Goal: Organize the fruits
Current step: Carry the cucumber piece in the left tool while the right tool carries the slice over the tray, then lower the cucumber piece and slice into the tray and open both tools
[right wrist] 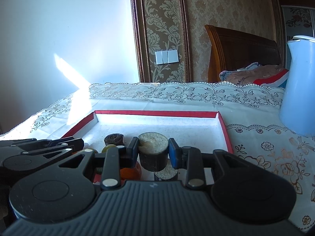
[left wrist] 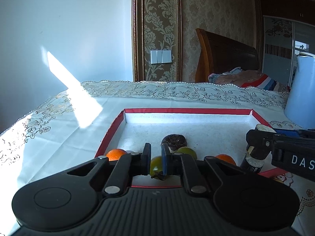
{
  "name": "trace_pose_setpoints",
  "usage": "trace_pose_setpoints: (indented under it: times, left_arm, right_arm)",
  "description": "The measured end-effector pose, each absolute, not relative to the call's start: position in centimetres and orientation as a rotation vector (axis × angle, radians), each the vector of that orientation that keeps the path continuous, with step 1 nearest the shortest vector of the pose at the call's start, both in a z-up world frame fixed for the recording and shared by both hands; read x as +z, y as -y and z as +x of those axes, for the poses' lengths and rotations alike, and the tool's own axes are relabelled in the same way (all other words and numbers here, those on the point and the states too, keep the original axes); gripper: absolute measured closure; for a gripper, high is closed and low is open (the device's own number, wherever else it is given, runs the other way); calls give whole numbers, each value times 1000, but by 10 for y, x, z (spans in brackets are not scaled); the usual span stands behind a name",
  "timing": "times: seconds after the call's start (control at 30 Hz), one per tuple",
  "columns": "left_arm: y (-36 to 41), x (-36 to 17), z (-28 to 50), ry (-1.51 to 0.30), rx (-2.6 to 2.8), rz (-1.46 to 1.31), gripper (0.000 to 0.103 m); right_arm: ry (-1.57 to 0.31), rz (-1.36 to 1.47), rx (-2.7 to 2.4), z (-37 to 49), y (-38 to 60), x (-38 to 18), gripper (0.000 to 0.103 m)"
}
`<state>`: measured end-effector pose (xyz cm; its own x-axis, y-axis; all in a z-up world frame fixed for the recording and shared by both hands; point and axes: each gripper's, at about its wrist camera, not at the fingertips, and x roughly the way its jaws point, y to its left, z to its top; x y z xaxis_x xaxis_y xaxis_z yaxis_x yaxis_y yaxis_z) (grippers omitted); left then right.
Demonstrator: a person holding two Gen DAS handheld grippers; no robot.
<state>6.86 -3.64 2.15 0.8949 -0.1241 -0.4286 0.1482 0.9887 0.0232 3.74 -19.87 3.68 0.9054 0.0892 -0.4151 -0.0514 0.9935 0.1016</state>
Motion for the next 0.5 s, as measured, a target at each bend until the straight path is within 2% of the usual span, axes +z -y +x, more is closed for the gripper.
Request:
trace_pose_setpoints:
  times: [0.5]
  left_arm:
    - [51, 22, 75, -428, -119, 76, 92]
  right_arm:
    - [-462, 69, 50, 52, 193, 24, 73]
